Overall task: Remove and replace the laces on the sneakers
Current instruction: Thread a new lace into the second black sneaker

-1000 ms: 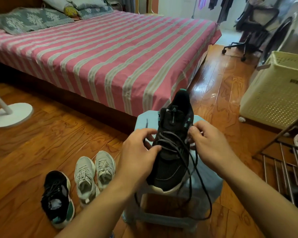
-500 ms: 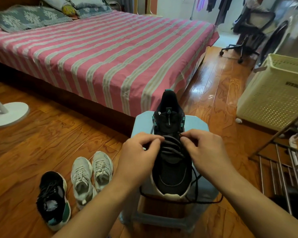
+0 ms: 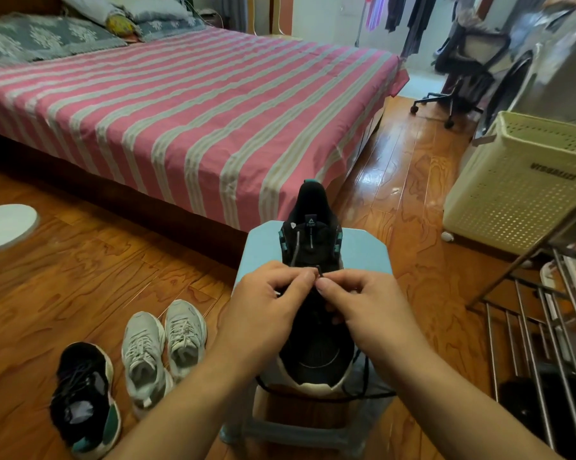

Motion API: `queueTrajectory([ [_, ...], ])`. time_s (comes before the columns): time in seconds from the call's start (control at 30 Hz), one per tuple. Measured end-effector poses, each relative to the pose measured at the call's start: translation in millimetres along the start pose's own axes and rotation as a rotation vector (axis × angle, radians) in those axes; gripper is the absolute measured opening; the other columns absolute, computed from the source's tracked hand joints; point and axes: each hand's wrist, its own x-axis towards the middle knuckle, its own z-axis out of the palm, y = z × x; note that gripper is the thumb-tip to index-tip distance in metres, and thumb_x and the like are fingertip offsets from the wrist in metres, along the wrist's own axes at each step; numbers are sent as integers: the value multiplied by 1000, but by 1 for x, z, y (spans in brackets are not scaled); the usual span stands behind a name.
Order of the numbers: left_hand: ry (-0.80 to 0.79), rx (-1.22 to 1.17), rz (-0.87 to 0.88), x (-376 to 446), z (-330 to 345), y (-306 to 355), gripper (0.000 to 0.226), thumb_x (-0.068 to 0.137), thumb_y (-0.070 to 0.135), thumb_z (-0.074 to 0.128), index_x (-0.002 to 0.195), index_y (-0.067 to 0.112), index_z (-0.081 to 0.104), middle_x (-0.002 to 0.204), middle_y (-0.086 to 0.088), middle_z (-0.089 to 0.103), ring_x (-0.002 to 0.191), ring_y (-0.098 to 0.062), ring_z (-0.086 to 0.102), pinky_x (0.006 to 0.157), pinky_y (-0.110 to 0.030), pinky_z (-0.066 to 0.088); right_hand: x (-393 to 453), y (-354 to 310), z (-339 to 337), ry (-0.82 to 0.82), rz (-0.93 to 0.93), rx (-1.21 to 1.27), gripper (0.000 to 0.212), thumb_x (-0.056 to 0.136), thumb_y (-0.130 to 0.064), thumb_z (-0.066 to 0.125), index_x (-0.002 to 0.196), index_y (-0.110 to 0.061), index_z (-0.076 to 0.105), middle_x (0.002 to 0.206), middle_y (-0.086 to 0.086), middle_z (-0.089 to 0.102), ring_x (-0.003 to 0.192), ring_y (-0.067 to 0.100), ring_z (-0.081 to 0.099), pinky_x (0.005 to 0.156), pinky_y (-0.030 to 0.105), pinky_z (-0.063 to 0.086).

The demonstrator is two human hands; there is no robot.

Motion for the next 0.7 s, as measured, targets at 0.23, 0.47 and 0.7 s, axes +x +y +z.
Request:
queueTrajectory([
  [0.23,308,-169,-32,6,9,8,12,97,17,68,89,16,76,83,4,75,80,-2,68,76,-25,54,5,-5,5,-75,-178,-367,13,92,-29,68,91,-25,80,78,-7,73,77,6,67,76,38,56],
  [0.47,218,80,252,33,-7,5,17,105,13,54,101,10,70,79,8,62,63,-14,57,60,-28,48,26,1,-7,141,-322,-720,11,93,-30,67,103,-29,72,91,-8,52,87,18,57,77,34,49],
  [0.7,88,547,416,35,-4,-9,18,90,18,64,100,15,80,96,6,68,87,-16,68,76,-37,58,28,0,-9,121,-318,-792,17,91,-34,70,107,-29,68,92,-8,48,88,15,53,72,29,40],
])
